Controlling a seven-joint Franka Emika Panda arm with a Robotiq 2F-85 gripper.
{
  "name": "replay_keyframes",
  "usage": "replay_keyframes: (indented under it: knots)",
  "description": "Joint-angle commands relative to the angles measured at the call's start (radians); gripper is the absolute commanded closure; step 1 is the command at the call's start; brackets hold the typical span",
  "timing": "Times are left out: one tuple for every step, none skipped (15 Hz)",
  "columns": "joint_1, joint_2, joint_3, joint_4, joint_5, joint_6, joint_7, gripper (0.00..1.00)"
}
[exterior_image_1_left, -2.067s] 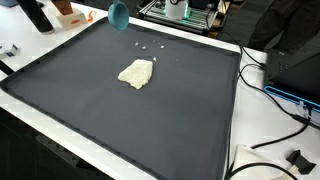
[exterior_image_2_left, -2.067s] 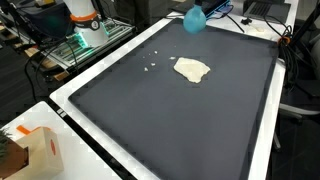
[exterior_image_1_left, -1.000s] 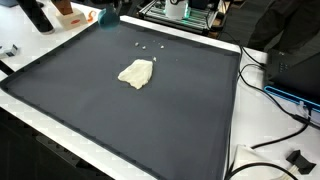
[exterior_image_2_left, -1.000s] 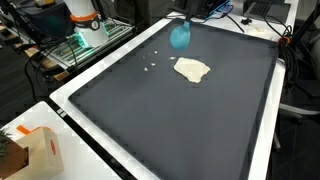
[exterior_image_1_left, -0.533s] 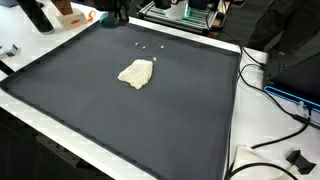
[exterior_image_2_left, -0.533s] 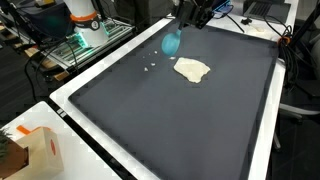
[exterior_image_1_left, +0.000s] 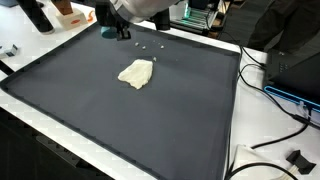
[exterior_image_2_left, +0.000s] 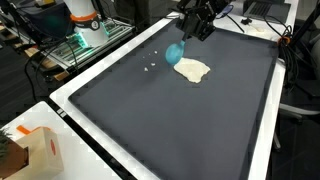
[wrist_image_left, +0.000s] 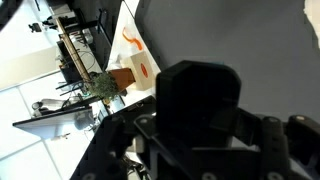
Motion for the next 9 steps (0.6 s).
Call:
replay_keyframes:
  knots:
    - [0.028, 0.06, -0.015, 0.054, -0.035, -0.04, 0.008, 0.81]
    - [0.032, 0.071, -0.016, 0.062, -0.037, -0.042, 0.008, 0.81]
    - [0.036, 0.082, -0.017, 0.069, -0.039, -0.044, 0.008, 0.81]
    - [0.039, 0.093, -0.018, 0.076, -0.041, -0.046, 0.006, 0.81]
    - [0.043, 0.104, -0.019, 0.084, -0.043, -0.049, 0.004, 0.81]
    - [0.047, 0.116, -0.02, 0.093, -0.043, -0.052, 0.003, 0.81]
    - [0.05, 0.126, -0.021, 0.1, -0.044, -0.053, 0.002, 0.81]
    - [0.054, 0.136, -0.021, 0.108, -0.044, -0.055, -0.001, 0.81]
    - [0.058, 0.148, -0.023, 0.117, -0.046, -0.057, -0.002, 0.81]
